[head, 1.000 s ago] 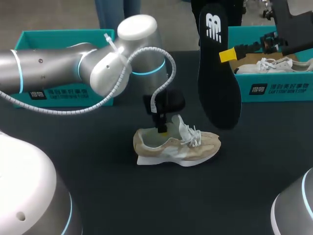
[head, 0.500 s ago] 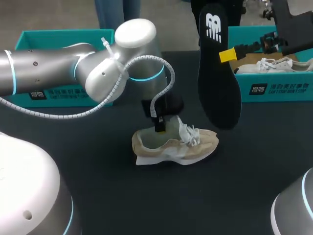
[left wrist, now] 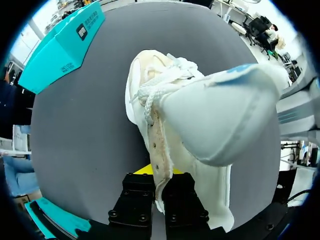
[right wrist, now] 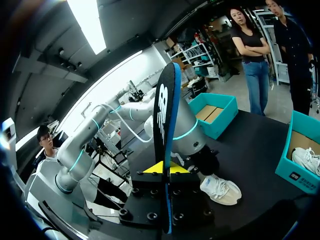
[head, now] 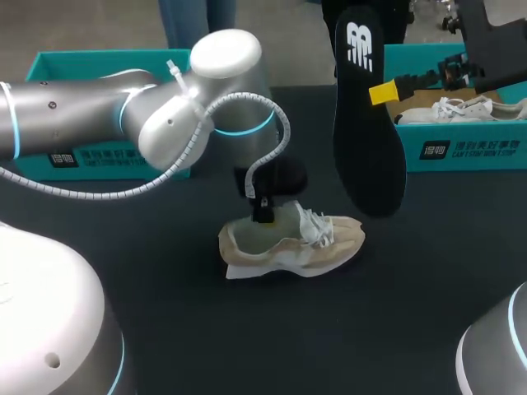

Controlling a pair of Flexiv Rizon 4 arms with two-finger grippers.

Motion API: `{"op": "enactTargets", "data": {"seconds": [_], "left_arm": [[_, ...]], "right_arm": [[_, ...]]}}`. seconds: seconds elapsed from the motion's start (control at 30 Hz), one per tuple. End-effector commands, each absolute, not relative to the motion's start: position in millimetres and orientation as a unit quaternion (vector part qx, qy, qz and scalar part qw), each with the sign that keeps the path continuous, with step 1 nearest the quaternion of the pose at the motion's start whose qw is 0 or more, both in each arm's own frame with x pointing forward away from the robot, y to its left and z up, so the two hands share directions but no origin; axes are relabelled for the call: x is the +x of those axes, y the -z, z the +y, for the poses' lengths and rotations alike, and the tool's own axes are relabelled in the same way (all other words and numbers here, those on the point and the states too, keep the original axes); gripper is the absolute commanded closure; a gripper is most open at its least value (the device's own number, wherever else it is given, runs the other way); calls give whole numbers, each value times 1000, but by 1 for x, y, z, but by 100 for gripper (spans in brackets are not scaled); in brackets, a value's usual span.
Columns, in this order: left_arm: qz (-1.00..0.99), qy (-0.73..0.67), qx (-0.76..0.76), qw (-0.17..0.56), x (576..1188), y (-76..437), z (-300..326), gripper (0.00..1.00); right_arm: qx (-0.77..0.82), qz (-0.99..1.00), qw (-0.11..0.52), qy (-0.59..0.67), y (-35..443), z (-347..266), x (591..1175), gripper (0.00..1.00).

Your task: Take the shoe out of the shoebox, open the shoe tongue, remove and reinsert the insole, then place the shoe into the shoebox

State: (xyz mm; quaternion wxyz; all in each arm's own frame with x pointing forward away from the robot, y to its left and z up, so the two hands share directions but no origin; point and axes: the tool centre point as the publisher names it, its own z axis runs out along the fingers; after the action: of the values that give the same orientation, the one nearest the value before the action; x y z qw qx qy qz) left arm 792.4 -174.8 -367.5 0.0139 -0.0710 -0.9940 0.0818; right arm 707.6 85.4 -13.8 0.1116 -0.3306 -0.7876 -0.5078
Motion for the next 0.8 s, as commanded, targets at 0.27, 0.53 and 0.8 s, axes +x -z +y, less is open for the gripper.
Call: {"op": "enactTargets", "data": {"seconds": [0.27,0.53,0.8], "left_arm": [[-925,-81,-338,151,804,342,-171,100],[-849,-86,-484,195,810,335,-163,100],[-763,-41,-608,216,818,339,-168,100]], "right_arm": [[-331,-788,112,507,14,87,710,100],[-331,-788,112,507,14,87,710,100],[-331,-788,112,507,14,87,710,100]]}}
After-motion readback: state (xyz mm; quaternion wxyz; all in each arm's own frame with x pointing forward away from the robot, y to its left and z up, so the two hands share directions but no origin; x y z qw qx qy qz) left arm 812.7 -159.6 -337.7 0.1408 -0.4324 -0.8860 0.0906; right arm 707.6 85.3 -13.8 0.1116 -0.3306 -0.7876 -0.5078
